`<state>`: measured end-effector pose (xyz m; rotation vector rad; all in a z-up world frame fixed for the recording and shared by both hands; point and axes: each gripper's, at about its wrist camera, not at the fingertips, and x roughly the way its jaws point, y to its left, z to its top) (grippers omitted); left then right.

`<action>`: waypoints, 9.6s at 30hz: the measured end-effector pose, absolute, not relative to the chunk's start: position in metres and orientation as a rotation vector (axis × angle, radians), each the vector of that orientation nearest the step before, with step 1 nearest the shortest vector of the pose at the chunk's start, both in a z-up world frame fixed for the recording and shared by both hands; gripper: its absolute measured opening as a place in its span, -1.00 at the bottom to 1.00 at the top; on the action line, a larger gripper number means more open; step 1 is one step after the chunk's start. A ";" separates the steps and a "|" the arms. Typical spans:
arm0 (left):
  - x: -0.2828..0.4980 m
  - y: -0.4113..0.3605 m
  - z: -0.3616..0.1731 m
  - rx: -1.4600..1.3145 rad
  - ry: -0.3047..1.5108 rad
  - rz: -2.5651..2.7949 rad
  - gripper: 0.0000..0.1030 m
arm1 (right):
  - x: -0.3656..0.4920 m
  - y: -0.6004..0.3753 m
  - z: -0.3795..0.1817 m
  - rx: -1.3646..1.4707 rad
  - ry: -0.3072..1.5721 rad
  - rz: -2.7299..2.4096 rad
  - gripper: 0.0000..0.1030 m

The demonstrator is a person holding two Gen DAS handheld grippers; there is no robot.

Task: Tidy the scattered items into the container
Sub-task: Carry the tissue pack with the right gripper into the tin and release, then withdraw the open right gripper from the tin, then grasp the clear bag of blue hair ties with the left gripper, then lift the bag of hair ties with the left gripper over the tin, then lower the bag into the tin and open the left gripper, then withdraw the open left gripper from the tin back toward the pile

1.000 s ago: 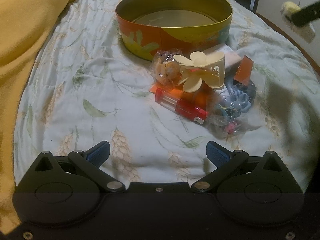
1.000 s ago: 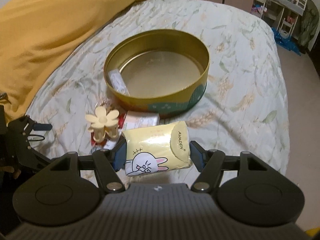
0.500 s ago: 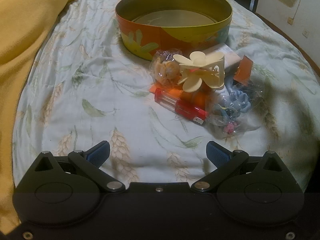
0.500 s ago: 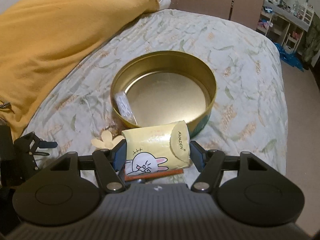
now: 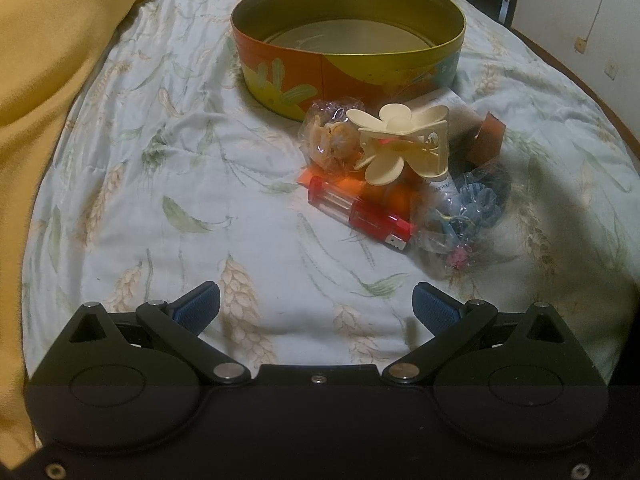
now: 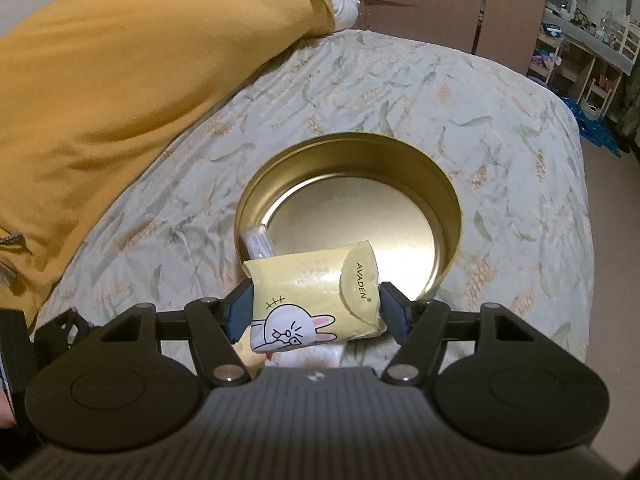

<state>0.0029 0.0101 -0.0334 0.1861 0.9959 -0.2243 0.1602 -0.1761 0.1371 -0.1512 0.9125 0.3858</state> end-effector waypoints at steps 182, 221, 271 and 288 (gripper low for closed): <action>0.016 0.013 0.100 -0.029 0.836 -0.266 -0.51 | 0.052 -0.276 0.021 0.186 0.955 0.190 1.00; 0.141 -0.049 0.122 0.120 0.798 -0.310 -0.51 | 0.059 -0.283 0.013 0.242 0.956 0.180 1.00; 0.145 0.000 0.059 0.036 0.821 -0.198 0.85 | 0.066 -0.281 0.004 0.245 0.972 0.174 1.00; 0.093 0.029 0.038 0.045 0.862 -0.175 0.85 | 0.064 -0.267 0.007 0.185 0.963 0.192 1.00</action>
